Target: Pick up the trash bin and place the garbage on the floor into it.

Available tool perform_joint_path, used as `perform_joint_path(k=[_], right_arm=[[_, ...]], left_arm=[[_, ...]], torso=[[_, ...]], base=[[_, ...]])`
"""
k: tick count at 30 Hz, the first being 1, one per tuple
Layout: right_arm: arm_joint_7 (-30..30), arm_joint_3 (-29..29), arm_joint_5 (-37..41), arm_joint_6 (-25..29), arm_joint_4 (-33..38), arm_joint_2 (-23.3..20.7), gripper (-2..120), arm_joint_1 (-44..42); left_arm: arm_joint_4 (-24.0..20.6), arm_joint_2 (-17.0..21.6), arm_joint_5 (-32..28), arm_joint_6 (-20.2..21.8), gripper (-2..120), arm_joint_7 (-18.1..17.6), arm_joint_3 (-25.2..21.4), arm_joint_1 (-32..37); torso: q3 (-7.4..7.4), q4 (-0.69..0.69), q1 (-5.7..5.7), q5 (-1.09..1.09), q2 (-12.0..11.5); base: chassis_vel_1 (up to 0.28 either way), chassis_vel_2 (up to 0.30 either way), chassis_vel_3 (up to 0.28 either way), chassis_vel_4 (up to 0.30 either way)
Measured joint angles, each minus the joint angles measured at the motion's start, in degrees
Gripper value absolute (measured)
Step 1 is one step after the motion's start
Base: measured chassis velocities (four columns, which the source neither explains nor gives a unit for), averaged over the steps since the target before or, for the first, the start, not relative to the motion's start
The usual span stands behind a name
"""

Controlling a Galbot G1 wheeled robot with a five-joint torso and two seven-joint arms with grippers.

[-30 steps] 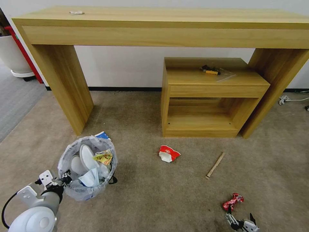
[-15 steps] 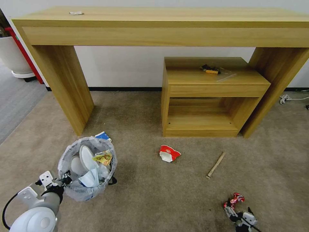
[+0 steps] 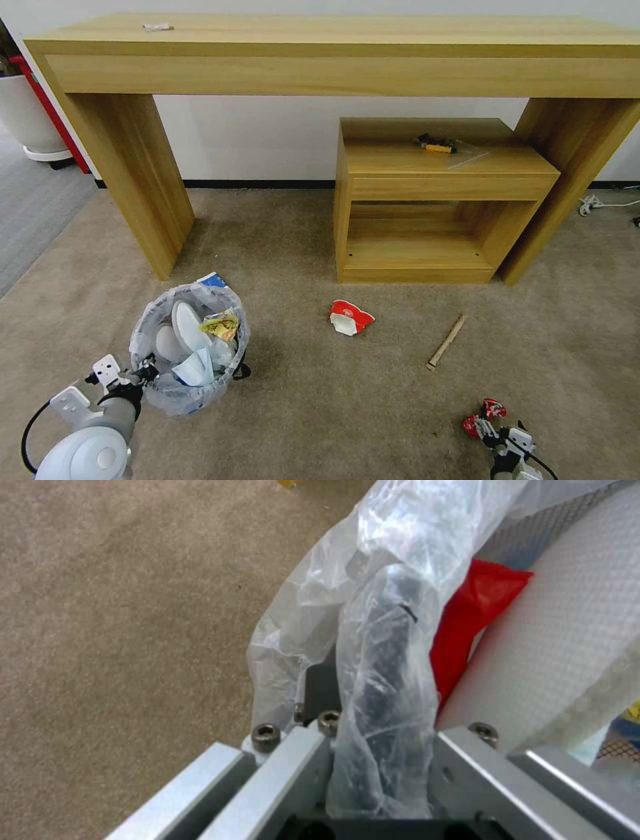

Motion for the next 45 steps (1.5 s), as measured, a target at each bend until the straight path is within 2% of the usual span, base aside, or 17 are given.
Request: perform_joint_path(k=[8,15,18,21,22,25,27,29,31,34,39,45], right_arm=[[0.5,-1.6,4.4,-3.1,0.6,0.7,82,1.3],[0.9,-2.9,4.8,-4.2,-1.5,0.6,82,3.3],[1.4,-3.4,4.8,-4.5,-2.3,0.7,76,4.0],[1.7,-3.9,4.6,-4.5,-2.9,1.1,65,4.6],[1.7,-3.9,4.6,-4.5,-2.9,1.1,65,4.6],[1.7,-4.4,3.9,-4.0,-3.3,1.3,47,4.8],[1.6,-4.4,3.8,-4.0,-3.3,1.3,46,4.8],[1.4,-4.5,3.3,-3.8,-3.5,1.2,33,4.8],[1.4,-4.5,3.2,-3.7,-3.5,1.2,32,4.8],[0.8,-4.3,1.4,-2.5,-2.7,0.4,17,4.6],[-0.7,-4.2,-1.4,-0.4,-0.8,-1.1,14,4.4],[-4.0,-4.9,-5.6,2.9,4.5,-5.6,14,5.9]], left_arm=[[0.7,0.0,-0.1,0.1,0,-0.3,0.2,-0.7],[1.7,-0.3,-0.1,0.1,0,-0.3,0.6,-1.4],[1.7,-0.3,-0.1,0.0,0,-0.4,0.6,-1.5],[1.5,-0.4,-0.2,0.0,0,-0.5,0.7,-1.5],[1.5,-0.4,-0.2,0.0,0,-0.5,0.7,-1.5],[0.9,-0.7,-0.2,0.0,0,-0.5,0.7,-1.3],[0.8,-0.7,-0.2,0.0,0,-0.5,0.7,-1.3],[0.5,-1.0,-0.2,0.0,0,-0.5,0.7,-1.2],[0.5,-1.0,-0.1,0.0,0,-0.5,0.7,-1.1],[0.5,-1.3,0.2,0.0,0,-0.5,0.9,-1.0],[0.6,-1.6,0.7,0.0,0,-0.5,1.4,-1.0],[0.9,-2.0,1.6,0.0,0,-0.4,2.2,-1.0]], torso=[[0.00,0.00,0.00,0.00,0.0],[0.00,0.00,0.00,-0.01,0.0],[0.00,0.00,0.00,-0.01,0.0],[0.00,0.00,0.00,0.00,0.0],[0.00,0.00,0.00,0.00,0.0],[0.00,0.00,0.00,0.00,0.0],[-0.01,0.00,0.00,0.00,0.0],[-0.01,0.00,0.00,0.00,0.0],[-0.01,0.00,0.00,0.00,0.0],[-0.01,0.00,0.00,0.00,0.0],[-0.01,0.00,0.00,0.00,0.0],[0.00,0.00,0.00,0.00,0.0]], base=[[0.000,0.000,0.000,0.000],[0.000,0.000,0.000,0.000],[0.000,0.000,0.000,0.000],[0.000,0.000,0.000,0.000],[0.000,0.000,0.000,0.000],[0.000,0.000,0.000,0.000],[0.000,0.000,0.000,0.000],[0.000,0.000,0.000,0.000],[0.000,0.000,0.000,0.000],[0.000,0.000,0.000,0.000],[0.000,0.000,0.000,0.000],[0.000,0.000,0.000,0.000]])
